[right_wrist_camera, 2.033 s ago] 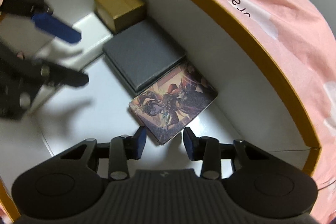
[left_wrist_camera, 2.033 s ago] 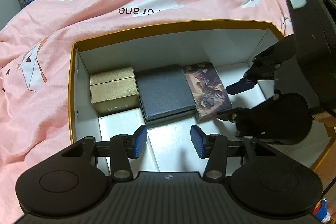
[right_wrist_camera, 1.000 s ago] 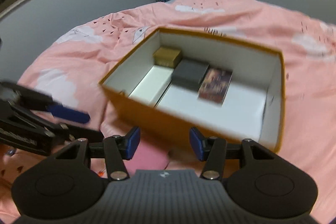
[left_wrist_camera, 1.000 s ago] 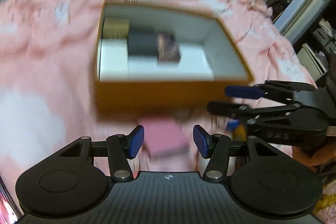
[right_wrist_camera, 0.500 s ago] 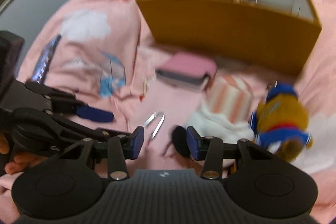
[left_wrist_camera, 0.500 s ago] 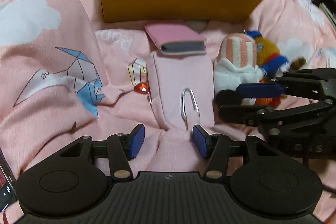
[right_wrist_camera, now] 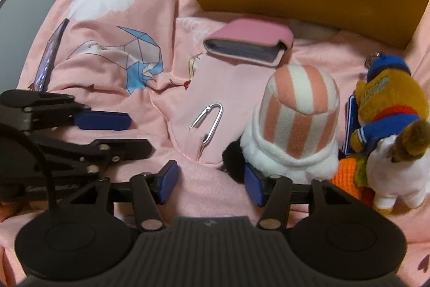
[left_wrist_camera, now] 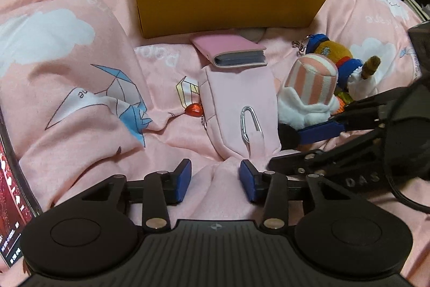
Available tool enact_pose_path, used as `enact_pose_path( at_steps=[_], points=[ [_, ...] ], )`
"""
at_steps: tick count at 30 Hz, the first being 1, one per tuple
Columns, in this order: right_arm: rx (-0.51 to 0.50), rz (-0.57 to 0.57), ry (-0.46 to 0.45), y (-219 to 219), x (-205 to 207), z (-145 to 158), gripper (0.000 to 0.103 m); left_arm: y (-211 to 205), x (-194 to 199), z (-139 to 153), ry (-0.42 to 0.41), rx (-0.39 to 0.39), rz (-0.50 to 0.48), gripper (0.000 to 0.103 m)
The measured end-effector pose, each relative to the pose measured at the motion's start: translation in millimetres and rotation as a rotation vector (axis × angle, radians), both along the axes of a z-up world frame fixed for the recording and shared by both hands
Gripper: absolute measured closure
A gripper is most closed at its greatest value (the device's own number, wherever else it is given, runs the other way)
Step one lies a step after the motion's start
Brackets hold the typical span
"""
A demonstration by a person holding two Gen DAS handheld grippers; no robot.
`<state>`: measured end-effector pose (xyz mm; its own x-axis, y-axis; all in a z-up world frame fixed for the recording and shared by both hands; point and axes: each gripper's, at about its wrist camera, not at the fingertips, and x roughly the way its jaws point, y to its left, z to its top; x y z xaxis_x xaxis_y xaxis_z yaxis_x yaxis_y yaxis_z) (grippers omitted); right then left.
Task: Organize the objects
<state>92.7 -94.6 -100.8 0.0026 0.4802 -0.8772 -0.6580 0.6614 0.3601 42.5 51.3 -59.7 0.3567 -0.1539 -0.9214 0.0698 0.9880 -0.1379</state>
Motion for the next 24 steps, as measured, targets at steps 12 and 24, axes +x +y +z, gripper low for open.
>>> enact_pose_path(
  at_steps=[12,24],
  points=[
    [0.025,-0.143,0.201,-1,20,-35,0.036,7,0,4,-0.027,-0.044,0.043,0.053],
    [0.099,-0.132,0.054,-7,16,5,0.089,6,-3,5,-0.037,-0.045,0.010,0.051]
  ],
)
